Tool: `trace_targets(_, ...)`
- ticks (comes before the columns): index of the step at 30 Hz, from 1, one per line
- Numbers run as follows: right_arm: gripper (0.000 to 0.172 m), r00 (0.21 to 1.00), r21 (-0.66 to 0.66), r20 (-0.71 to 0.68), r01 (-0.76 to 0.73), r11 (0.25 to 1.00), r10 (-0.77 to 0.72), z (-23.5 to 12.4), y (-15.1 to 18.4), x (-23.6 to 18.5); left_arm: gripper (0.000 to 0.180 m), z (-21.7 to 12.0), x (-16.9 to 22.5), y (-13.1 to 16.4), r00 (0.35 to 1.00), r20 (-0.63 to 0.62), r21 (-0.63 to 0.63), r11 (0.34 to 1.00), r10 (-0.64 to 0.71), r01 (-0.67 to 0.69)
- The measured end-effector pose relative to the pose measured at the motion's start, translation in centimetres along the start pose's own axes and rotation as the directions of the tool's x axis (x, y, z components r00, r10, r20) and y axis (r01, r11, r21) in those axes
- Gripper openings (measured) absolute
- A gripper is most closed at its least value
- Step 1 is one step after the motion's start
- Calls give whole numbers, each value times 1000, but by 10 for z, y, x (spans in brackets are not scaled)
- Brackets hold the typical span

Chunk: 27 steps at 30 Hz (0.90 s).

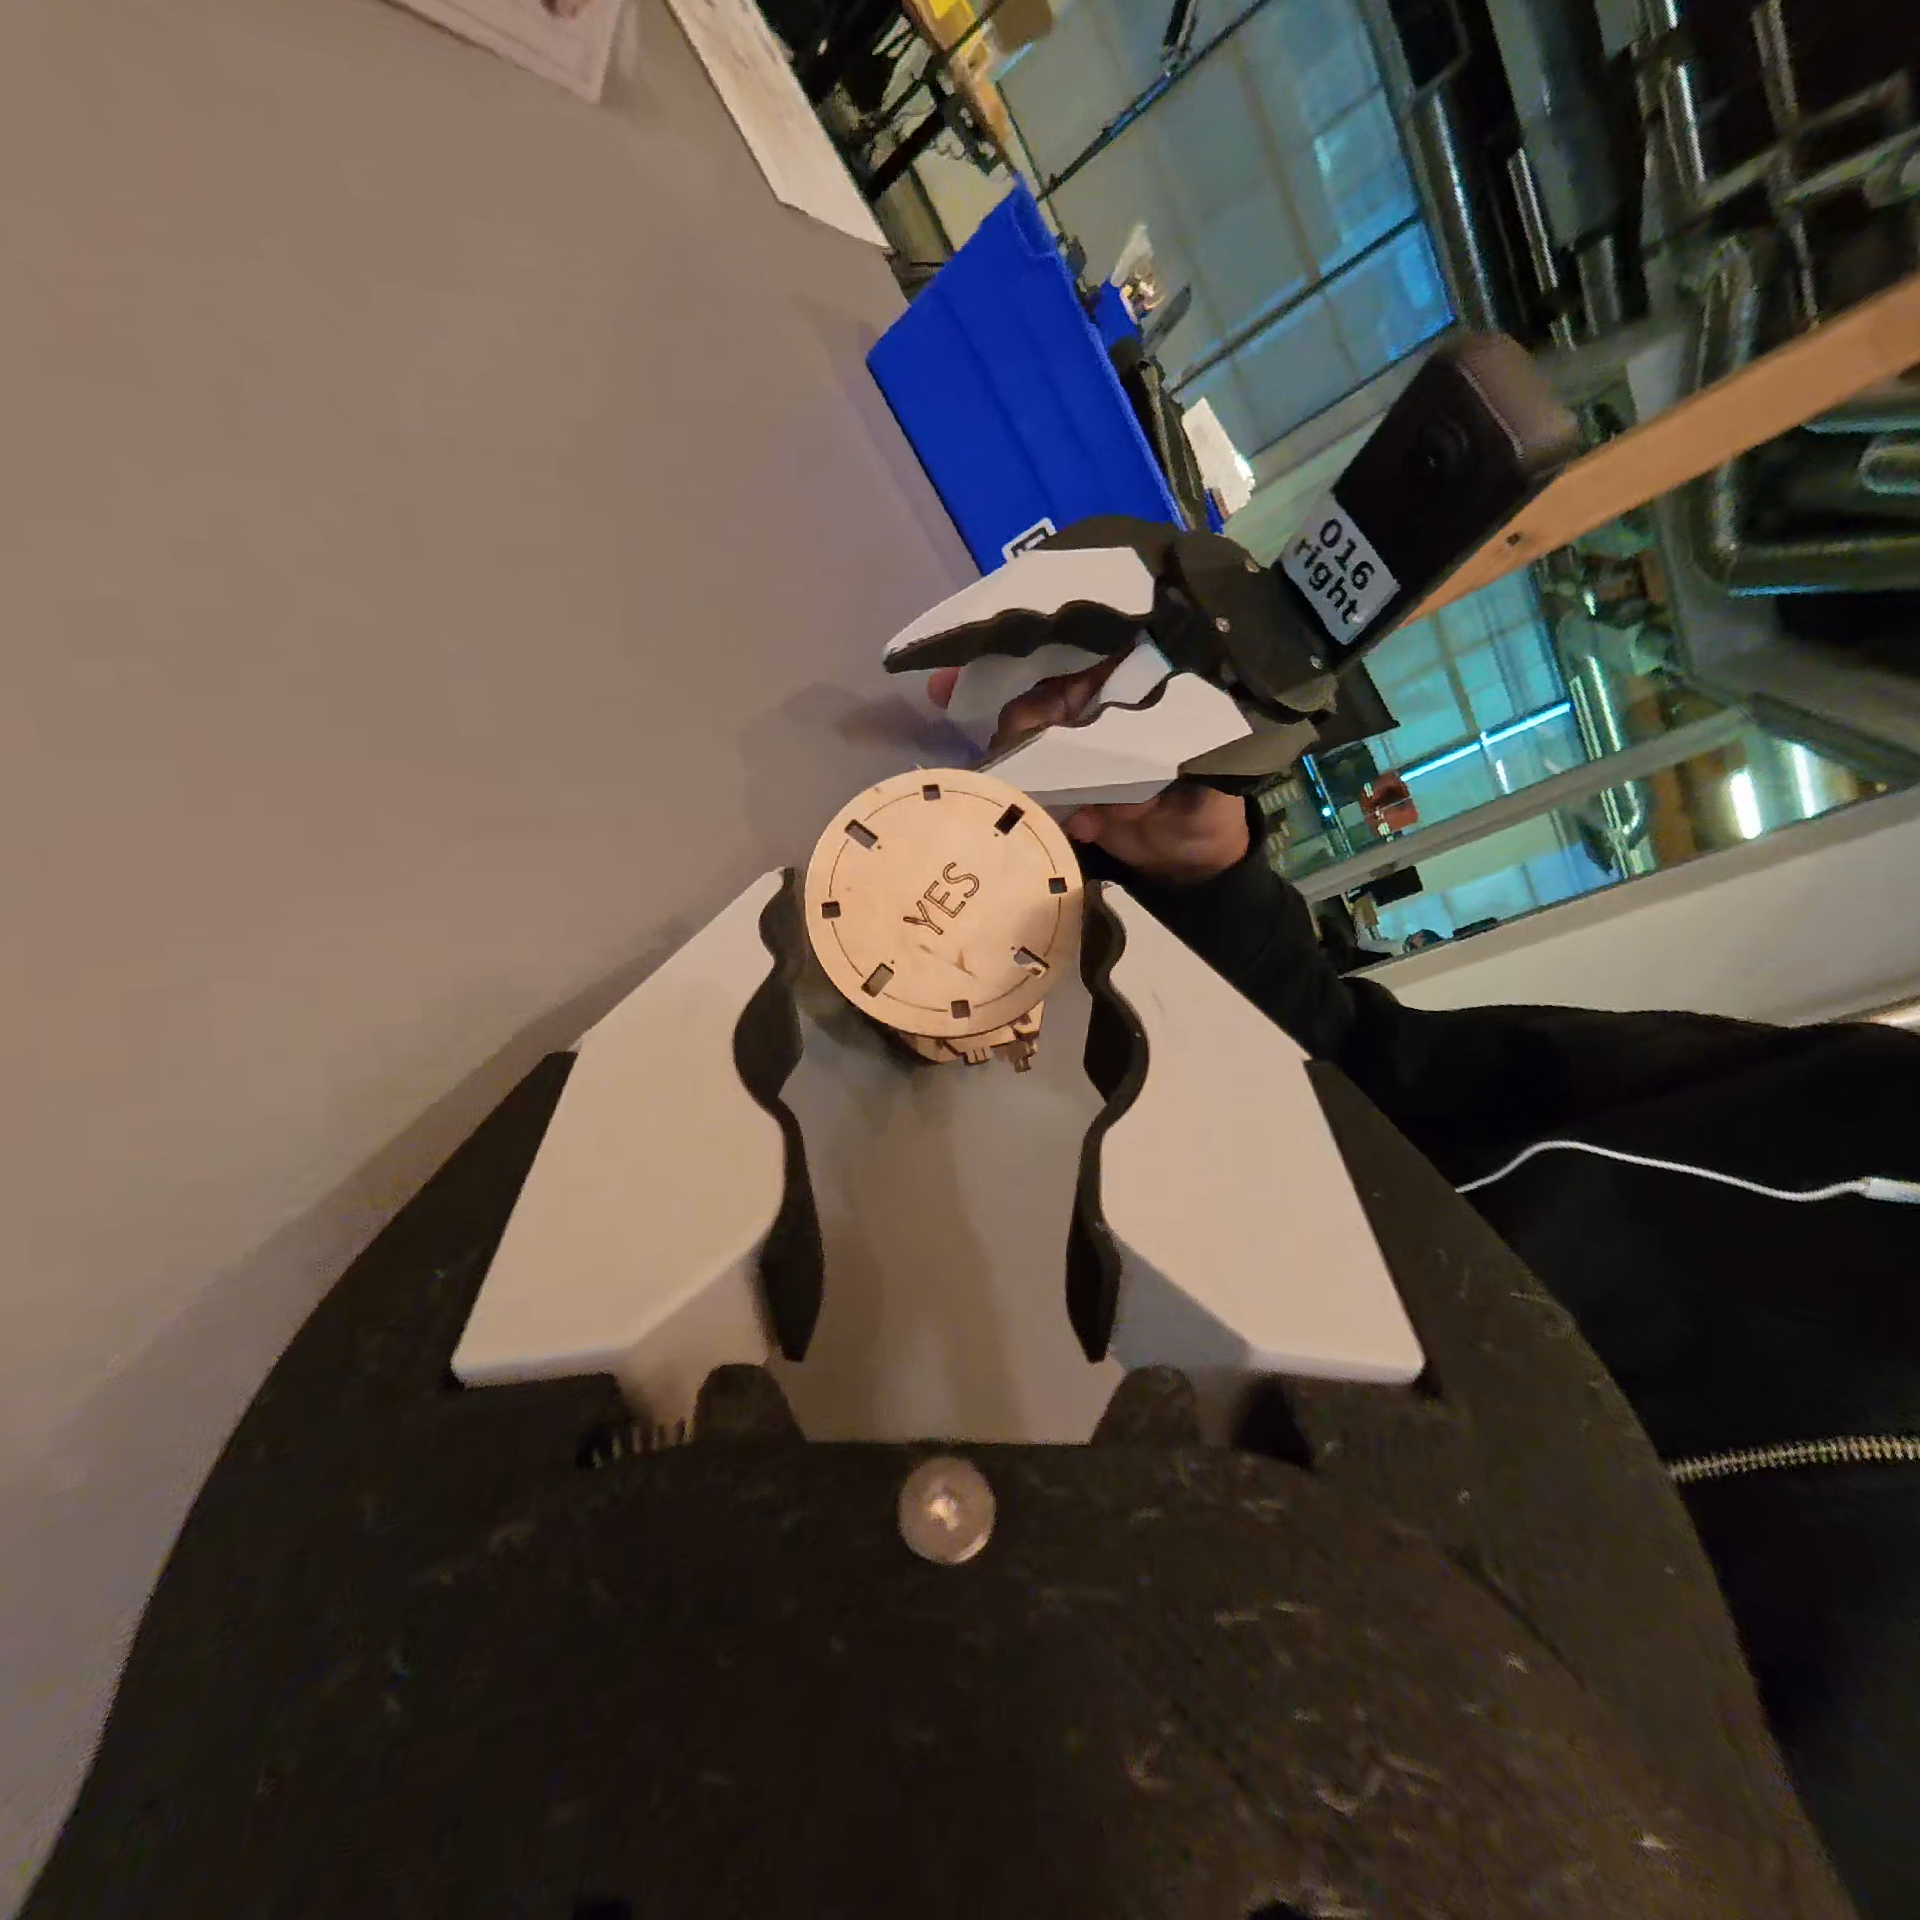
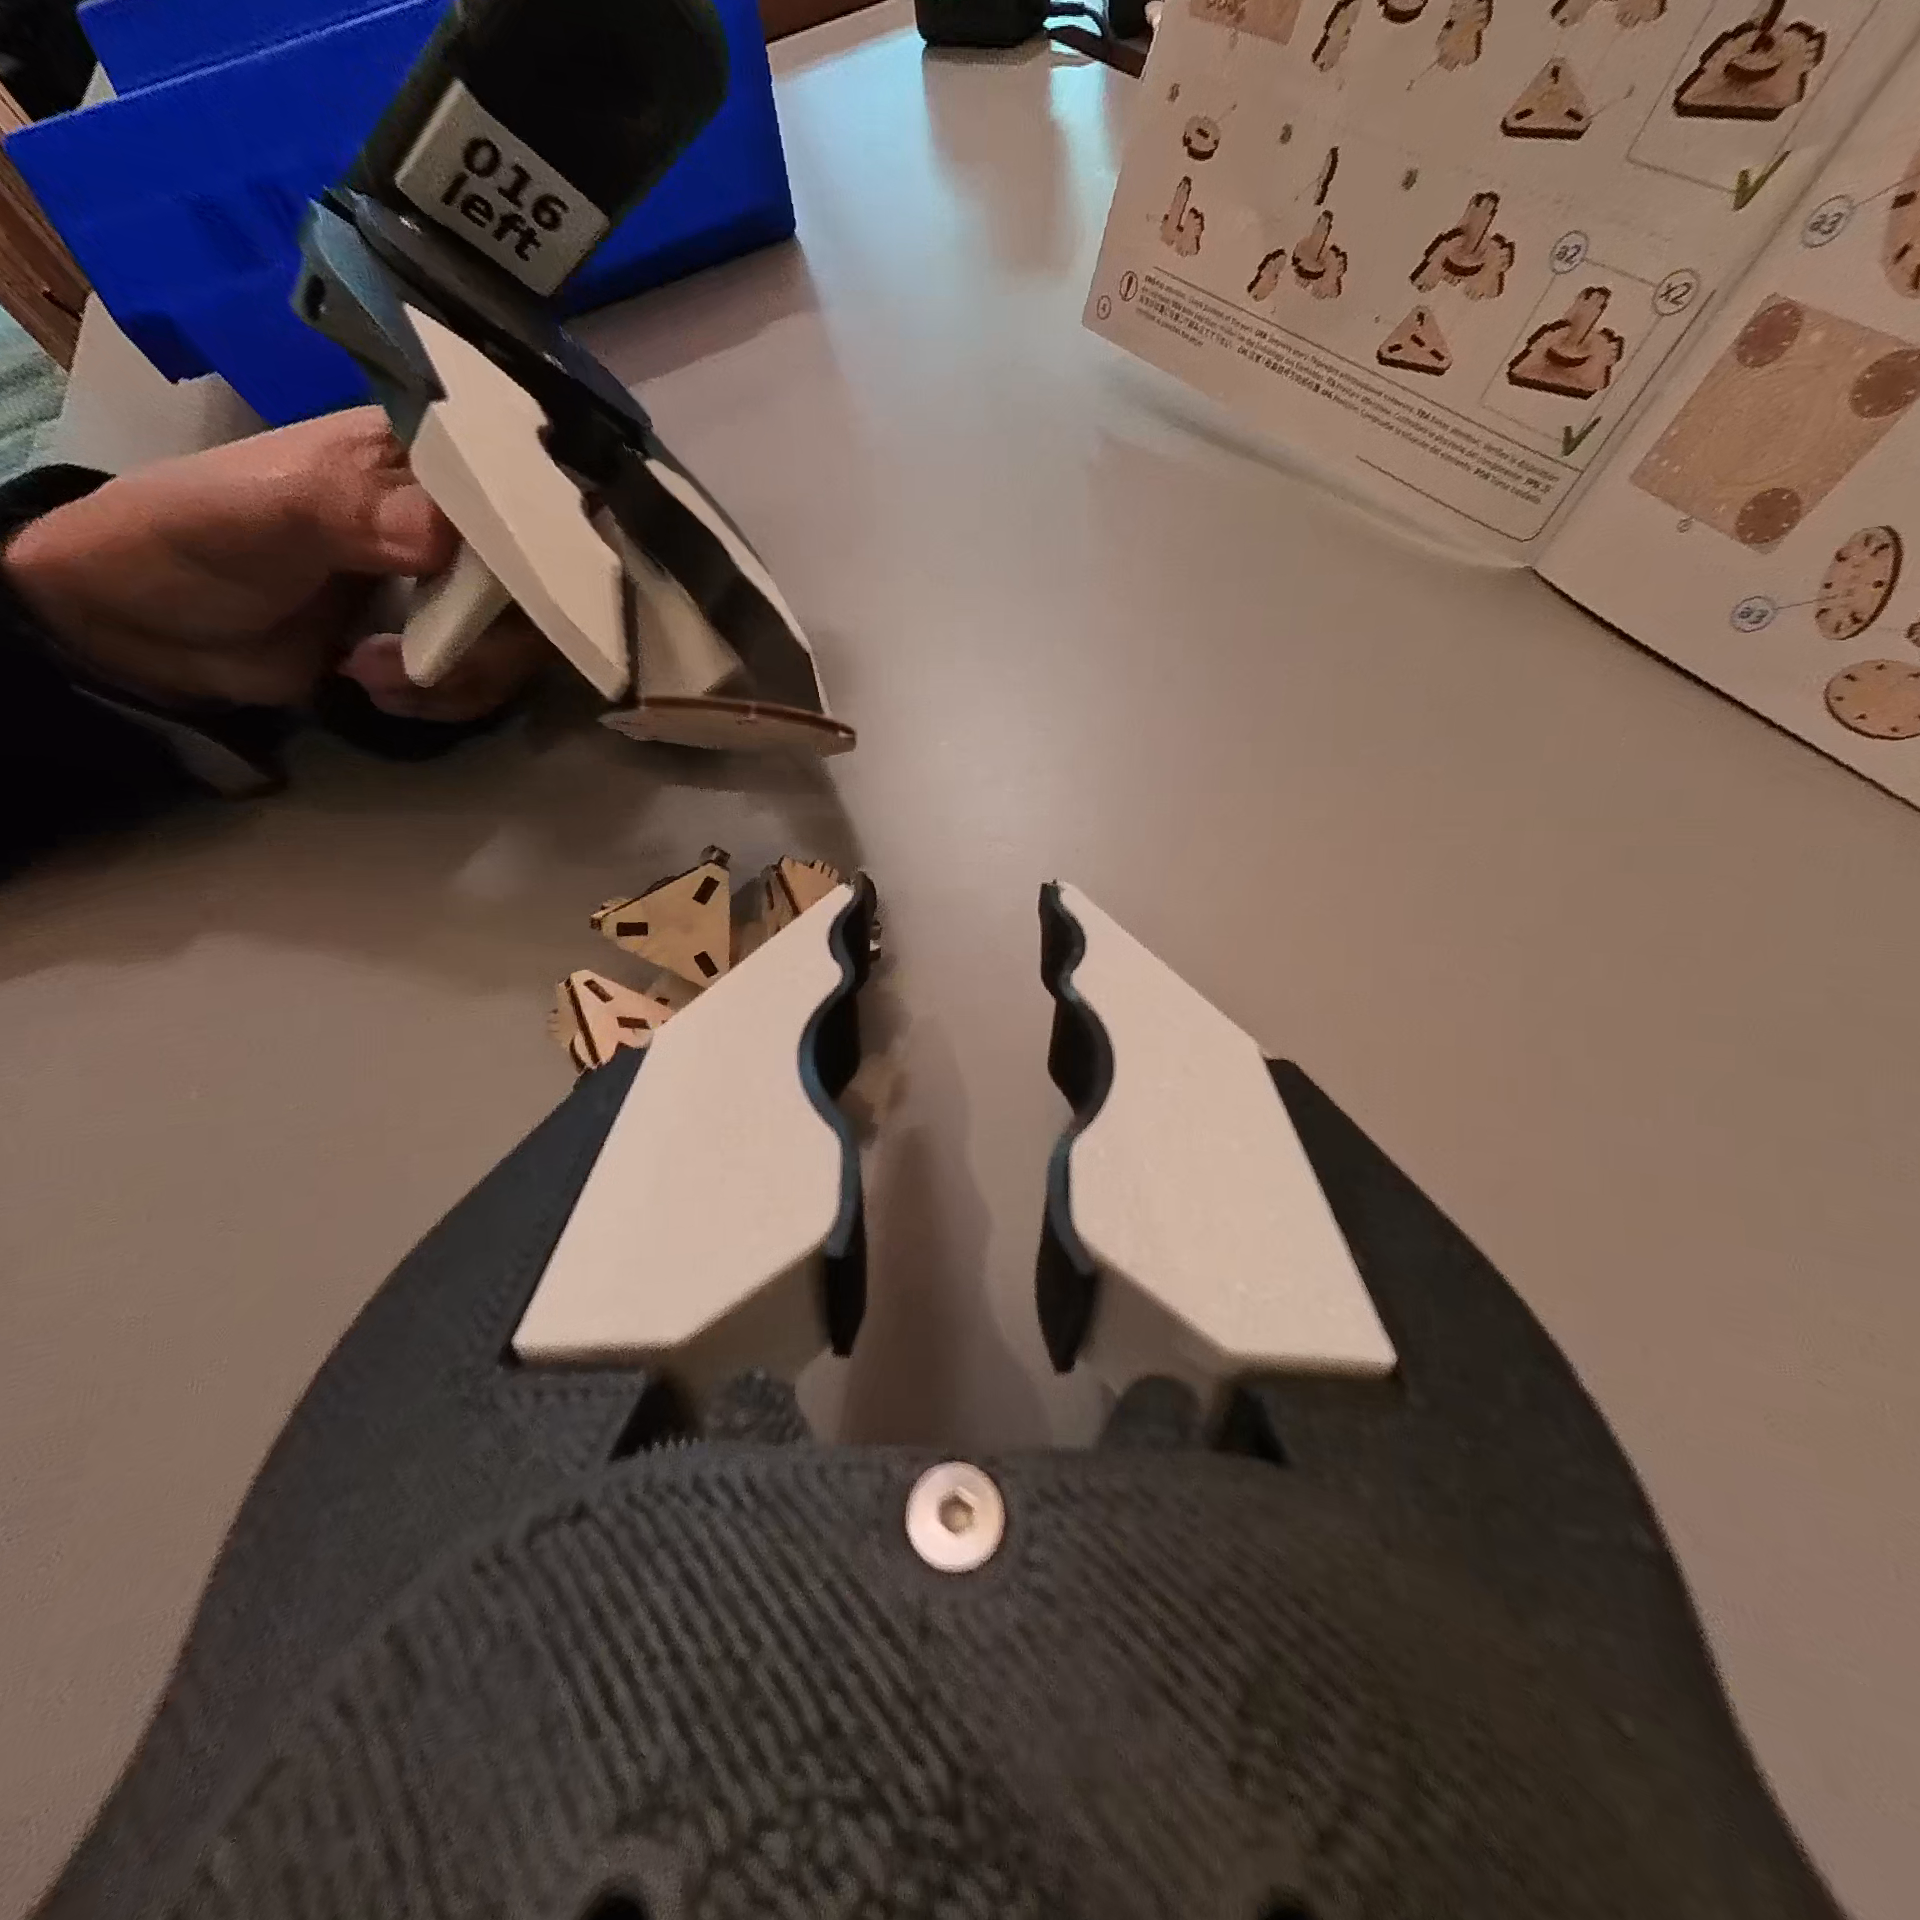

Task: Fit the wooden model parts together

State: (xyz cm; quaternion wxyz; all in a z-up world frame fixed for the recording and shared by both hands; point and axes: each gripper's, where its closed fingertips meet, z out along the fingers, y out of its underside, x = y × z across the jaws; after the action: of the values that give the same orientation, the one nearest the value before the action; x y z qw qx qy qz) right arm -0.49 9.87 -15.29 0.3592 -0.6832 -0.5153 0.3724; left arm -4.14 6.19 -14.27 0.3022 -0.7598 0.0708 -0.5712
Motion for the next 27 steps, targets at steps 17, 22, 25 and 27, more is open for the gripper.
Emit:
trace_targets(17, 28, 999, 25, -21, -25, 999, 25, -2, -3, 5, 51, 10, -2, 10, 977, -81, -104, 977, -197, 188)
trace_targets(22, 27, 1000, 31, -22, -22, 999, 22, -3, -4, 5, 51, 10, -3, 9, 973, -84, -103, 973, -215, 206)
trace_targets(25, 27, 999, 35, -22, -24, 999, 24, -4, -4, 5, 51, 9, -2, 9, 969, -101, -106, 970, -227, 216)
trace_targets(27, 27, 999, 38, -22, -26, 999, 27, -4, -5, 6, 51, 9, 0, 9, 964, -118, -110, 968, -239, 226)
